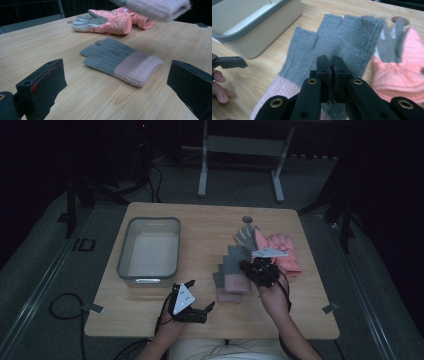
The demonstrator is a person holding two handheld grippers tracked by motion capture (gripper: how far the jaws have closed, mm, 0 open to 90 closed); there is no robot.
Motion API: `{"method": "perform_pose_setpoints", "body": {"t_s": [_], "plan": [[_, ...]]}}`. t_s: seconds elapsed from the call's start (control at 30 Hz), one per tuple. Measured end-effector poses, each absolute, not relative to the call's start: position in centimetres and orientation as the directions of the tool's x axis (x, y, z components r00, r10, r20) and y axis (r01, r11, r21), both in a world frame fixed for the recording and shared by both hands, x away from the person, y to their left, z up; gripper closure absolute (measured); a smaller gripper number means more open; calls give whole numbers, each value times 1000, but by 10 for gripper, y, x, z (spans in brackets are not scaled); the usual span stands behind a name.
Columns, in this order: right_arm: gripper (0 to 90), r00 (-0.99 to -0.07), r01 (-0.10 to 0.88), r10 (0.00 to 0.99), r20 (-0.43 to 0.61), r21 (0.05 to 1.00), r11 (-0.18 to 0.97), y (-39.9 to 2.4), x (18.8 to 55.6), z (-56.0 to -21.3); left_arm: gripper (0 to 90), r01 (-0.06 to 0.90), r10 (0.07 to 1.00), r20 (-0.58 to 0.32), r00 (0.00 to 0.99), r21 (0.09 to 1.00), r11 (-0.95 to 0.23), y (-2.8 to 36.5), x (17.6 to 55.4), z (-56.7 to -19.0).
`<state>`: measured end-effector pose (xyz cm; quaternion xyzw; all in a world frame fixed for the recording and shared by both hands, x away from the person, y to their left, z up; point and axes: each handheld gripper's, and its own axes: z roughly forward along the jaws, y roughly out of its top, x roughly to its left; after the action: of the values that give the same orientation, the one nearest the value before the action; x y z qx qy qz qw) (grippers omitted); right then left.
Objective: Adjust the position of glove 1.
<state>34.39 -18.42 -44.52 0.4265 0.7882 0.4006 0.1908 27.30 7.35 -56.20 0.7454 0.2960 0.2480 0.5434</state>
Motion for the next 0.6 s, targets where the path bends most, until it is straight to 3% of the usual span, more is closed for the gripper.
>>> {"method": "perform_pose_setpoints", "body": {"t_s": [0.6], "plan": [[851, -586, 611, 805, 92, 703, 364, -165, 365, -504, 13, 171, 713, 61, 698, 953, -249, 74, 274, -562]]}}
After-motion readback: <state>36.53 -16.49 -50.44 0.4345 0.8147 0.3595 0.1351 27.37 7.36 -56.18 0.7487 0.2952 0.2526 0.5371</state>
